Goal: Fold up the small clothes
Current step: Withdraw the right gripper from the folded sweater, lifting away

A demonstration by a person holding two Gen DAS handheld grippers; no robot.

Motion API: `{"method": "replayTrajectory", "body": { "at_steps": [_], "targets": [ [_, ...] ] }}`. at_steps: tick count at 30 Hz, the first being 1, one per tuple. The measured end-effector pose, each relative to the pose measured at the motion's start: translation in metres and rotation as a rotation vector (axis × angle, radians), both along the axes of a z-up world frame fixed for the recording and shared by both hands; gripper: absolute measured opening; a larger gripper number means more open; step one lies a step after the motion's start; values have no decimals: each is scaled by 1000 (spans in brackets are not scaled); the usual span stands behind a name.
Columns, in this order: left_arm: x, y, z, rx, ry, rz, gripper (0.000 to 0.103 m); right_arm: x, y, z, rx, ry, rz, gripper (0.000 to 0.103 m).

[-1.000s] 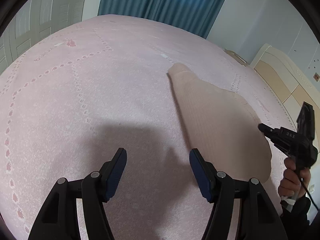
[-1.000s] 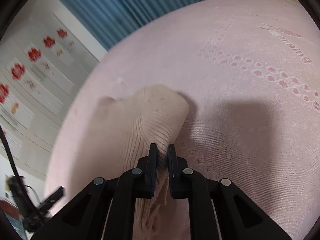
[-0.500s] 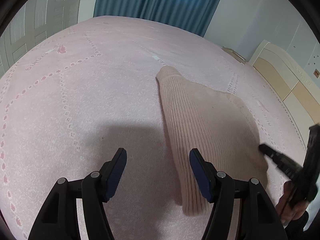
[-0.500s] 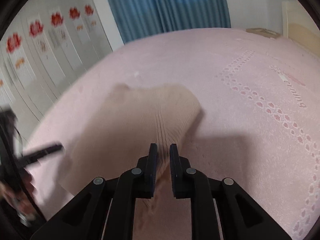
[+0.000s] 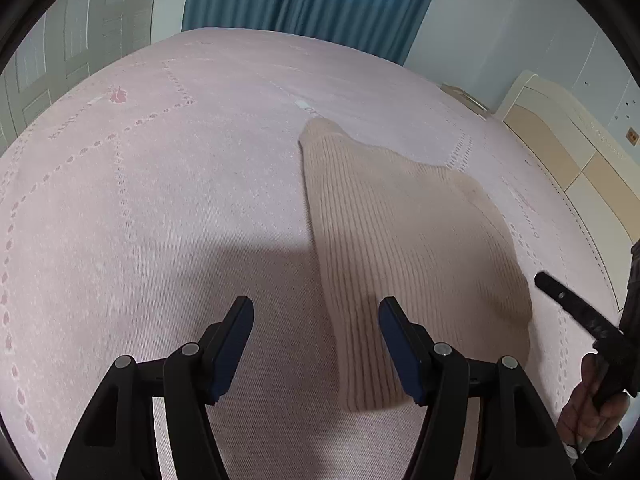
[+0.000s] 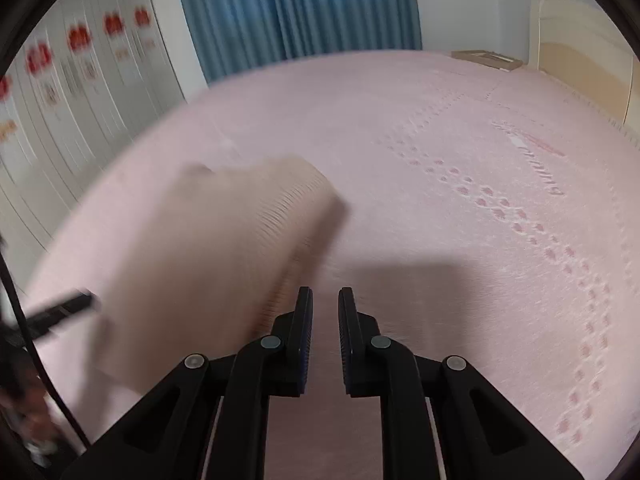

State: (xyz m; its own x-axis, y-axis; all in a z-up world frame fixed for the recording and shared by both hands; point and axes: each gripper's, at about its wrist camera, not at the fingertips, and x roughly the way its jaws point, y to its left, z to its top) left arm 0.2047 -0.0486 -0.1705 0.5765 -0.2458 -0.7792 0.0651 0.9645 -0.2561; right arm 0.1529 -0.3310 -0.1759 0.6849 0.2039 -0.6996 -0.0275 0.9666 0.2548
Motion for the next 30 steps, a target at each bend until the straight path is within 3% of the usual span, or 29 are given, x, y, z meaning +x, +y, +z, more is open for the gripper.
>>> {"method": "replayTrajectory", "body": {
  "at_steps": [2,3,5,6,7,8,11,14,17,20,22,25,30],
  "targets": [
    [-6,-3,-2,1,15,-1,63,-4,12,2,45,-26,39,34],
    [-8,-4,-3,0,21,-3,63,-7,23,-2,31,-33,74,35],
    [-14,-6,-3,4,25,-5,63,0,38,-7,-50,-22,94,35],
    [-17,-6,-2,5,24,-5,63,4,47,-18,-159,9,63,34],
    [-20,-6,0,2,23,-4,63,5,50,-29,-202,33,49,23],
    [-24,-5,1,-2,22,-4,63,6,48,-37,-179,51,56,5],
    [-34,0,6,-10,19,-2,63,-8,51,-26,-160,-43,32,5],
    [-47,4,10,-17,15,-3,63,-20,35,-3,-20,-147,14,4],
    [-57,7,11,-11,22,-3,63,-2,28,-28,-39,8,-44,5],
    [-66,10,17,-20,21,-4,63,8,41,-48,-98,112,-10,9],
    [-73,13,24,-31,11,-11,63,2,46,-33,-150,79,-6,11],
    [-80,12,37,-17,-16,-11,63,-14,46,-4,-169,70,-27,31],
    [-97,4,69,2,-58,-2,63,-51,43,55,-202,80,-67,43]
  ]
}}
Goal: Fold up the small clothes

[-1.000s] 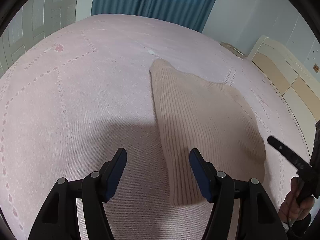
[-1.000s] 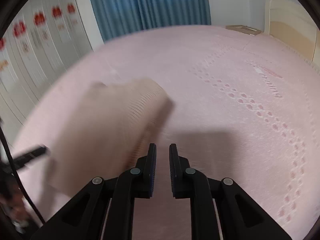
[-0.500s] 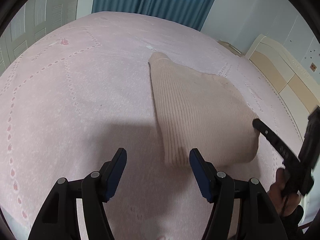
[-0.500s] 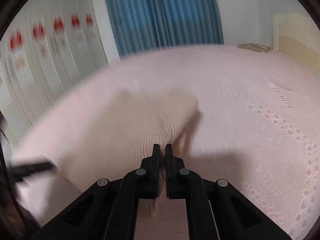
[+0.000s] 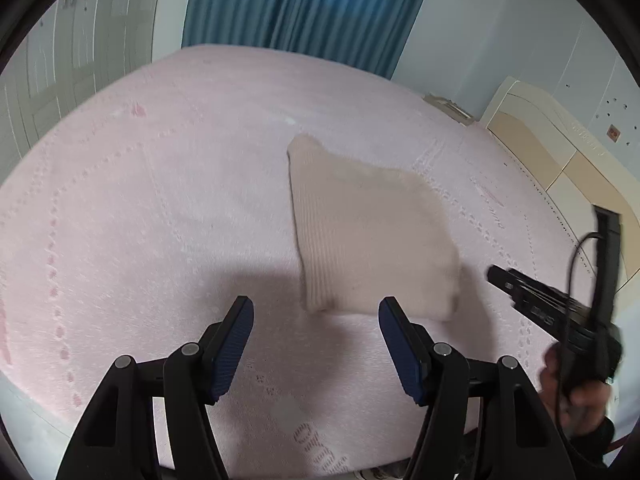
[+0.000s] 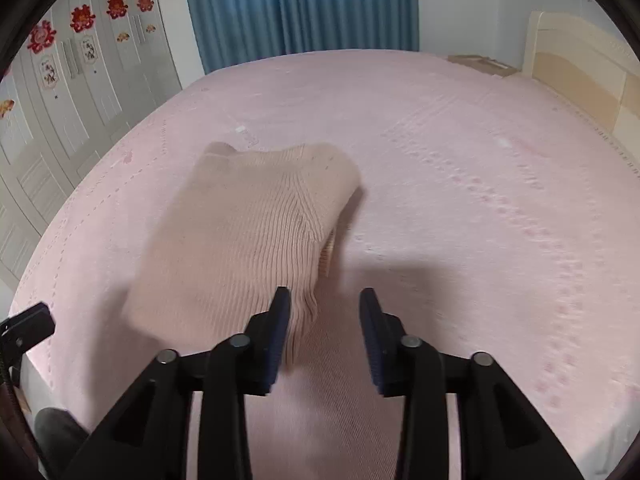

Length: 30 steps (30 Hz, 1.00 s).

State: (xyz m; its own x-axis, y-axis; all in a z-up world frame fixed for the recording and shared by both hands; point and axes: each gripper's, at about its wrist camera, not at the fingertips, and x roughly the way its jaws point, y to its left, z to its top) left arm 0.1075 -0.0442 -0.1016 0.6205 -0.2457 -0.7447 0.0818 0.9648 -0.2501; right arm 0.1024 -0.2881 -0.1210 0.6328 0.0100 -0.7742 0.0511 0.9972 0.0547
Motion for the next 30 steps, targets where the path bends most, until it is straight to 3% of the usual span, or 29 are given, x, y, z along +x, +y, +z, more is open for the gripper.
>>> {"method": "replayTrajectory", "body": {
  "at_steps": [6,8,11,17,30],
  "targets": [
    [-27,-8,43,35,-62,20,68,-39,-7,55,-23,-45,-52,56],
    [-38,-12,54,49,-77,38,70,-61,-9,71,-3,-83,-55,87],
    [-52,-19,67,90,-100,45,74,-85,-13,86,-16,-119,-69,95],
    [-71,-28,81,122,-116,58,85,-110,-14,98,-13,-113,-60,101],
    [-98,-45,97,164,-141,49,86,-138,-17,111,-35,-130,-65,101]
  ]
}}
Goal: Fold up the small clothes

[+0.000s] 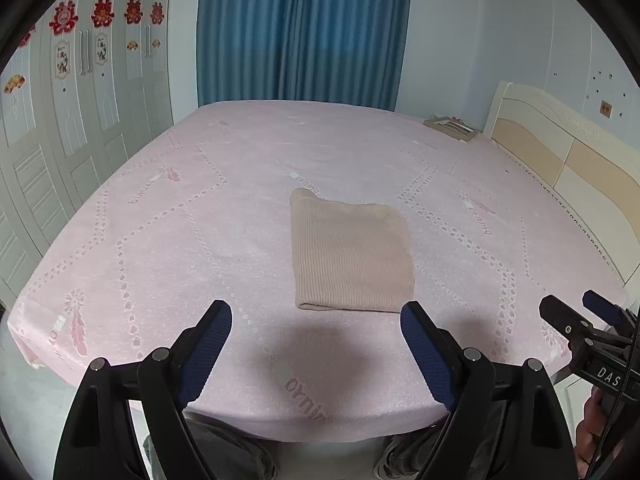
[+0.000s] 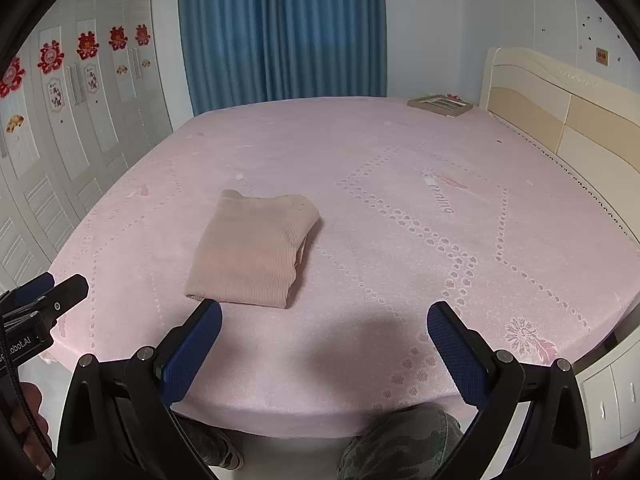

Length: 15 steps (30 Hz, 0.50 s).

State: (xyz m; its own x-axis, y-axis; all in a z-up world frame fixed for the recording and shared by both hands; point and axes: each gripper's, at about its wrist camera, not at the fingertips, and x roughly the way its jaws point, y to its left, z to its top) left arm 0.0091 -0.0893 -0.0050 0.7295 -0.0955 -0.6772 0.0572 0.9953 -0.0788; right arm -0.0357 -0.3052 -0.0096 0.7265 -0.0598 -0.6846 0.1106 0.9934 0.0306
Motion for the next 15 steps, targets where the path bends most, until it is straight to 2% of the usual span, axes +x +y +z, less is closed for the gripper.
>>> {"method": "replayTrajectory", "body": {
  "at_steps": [15],
  "targets": [
    [-2,-1,-1,11,5,14,86,-8,-4,3,0,-11,-3,101]
  ]
}}
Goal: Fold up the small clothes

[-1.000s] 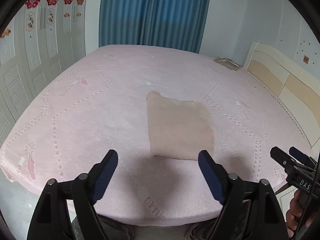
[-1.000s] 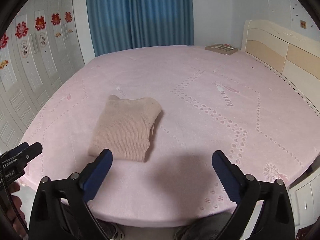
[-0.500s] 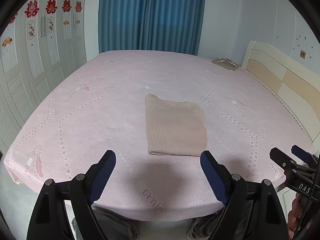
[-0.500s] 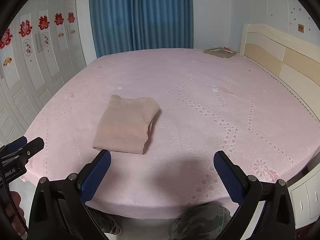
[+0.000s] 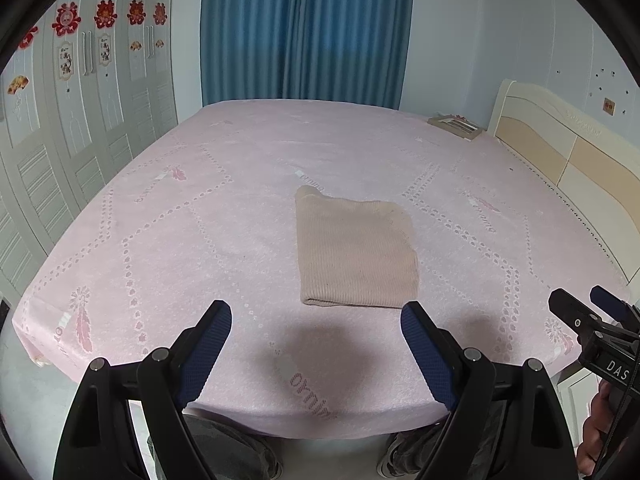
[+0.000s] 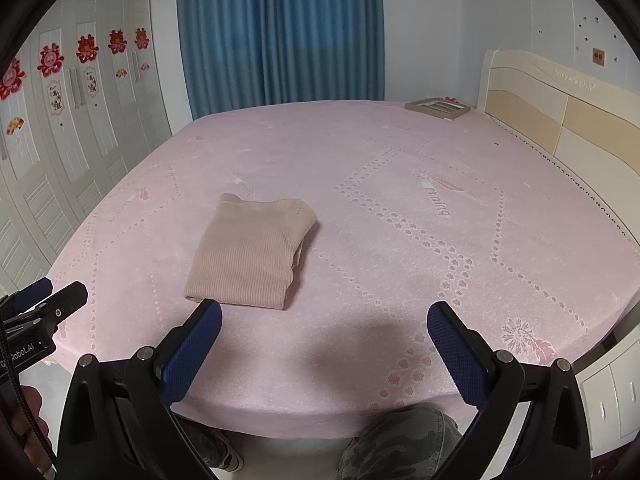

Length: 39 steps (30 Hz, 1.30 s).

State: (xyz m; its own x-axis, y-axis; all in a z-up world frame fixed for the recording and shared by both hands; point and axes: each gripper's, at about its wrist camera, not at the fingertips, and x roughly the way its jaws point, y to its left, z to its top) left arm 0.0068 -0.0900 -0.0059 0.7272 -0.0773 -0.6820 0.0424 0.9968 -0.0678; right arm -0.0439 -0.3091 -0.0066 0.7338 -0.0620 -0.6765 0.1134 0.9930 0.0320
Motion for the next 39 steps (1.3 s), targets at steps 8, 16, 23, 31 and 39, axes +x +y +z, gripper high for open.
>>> {"method": "replayTrajectory", "body": {
  "at_steps": [8,16,23,31,39],
  "targets": [
    [-2,5,1,-10,-1,8,86,-3,0,3,-8,-3,-6,101],
    [-4,10,2,-16,-3,10,86,-5,-1,7,-13,-14,-8,101],
    [-5,13,4,-15,-11,12,86,-5,0,9,-12,-19,-6,101],
    [-6,16,5,-19,-14,21,86,-6,1,11,-12,-23,-4,101],
    [-7,18,6,-21,-17,21,86,-7,3,13,-9,-31,-4,101]
  ]
}}
